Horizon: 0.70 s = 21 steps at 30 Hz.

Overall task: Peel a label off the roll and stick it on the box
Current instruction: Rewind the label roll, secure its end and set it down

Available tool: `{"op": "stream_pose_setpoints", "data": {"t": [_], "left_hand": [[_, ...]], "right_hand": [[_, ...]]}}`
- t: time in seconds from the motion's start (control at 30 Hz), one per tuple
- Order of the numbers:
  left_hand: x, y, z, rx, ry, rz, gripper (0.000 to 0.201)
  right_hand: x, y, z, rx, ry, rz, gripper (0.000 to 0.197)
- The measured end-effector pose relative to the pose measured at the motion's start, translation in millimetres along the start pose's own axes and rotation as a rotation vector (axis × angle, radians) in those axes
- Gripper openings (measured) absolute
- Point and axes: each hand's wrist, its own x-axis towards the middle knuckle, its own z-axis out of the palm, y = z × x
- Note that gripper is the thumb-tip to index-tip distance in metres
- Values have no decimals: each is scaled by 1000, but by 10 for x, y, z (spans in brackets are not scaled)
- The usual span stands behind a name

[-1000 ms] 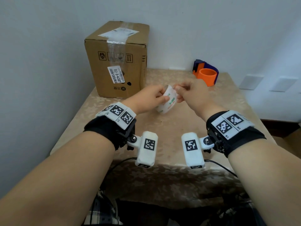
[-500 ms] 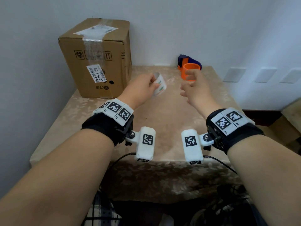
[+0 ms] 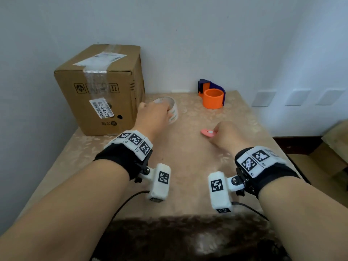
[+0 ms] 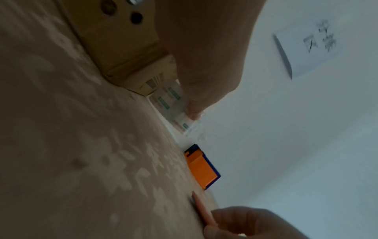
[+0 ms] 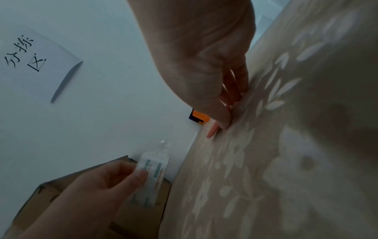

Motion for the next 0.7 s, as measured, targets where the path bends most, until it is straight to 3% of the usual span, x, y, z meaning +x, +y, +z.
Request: {"op": "stream_pose_setpoints", "data": {"t": [0.17, 0.27, 0.37, 0.47, 0.6, 0.7], "left_hand": [[391, 0, 33, 102, -65, 7, 26], [569, -58, 120, 53, -199, -19, 26], [709, -134, 260, 72, -145, -95, 18], [797, -154, 357, -21, -153, -122, 22], [904, -242, 467, -112, -47, -176, 25], [923, -272, 498, -159, -51, -200, 15]], "right_hand": [[171, -71, 72, 156, -29, -50, 36], [342, -104, 3, 83, -114, -62, 39], [610, -157, -102, -18, -171, -51, 32], [878, -262, -112, 9, -114, -20, 33], [1109, -510, -77, 82, -34, -81, 34], [1218, -603, -7, 80, 12, -67, 36]]}}
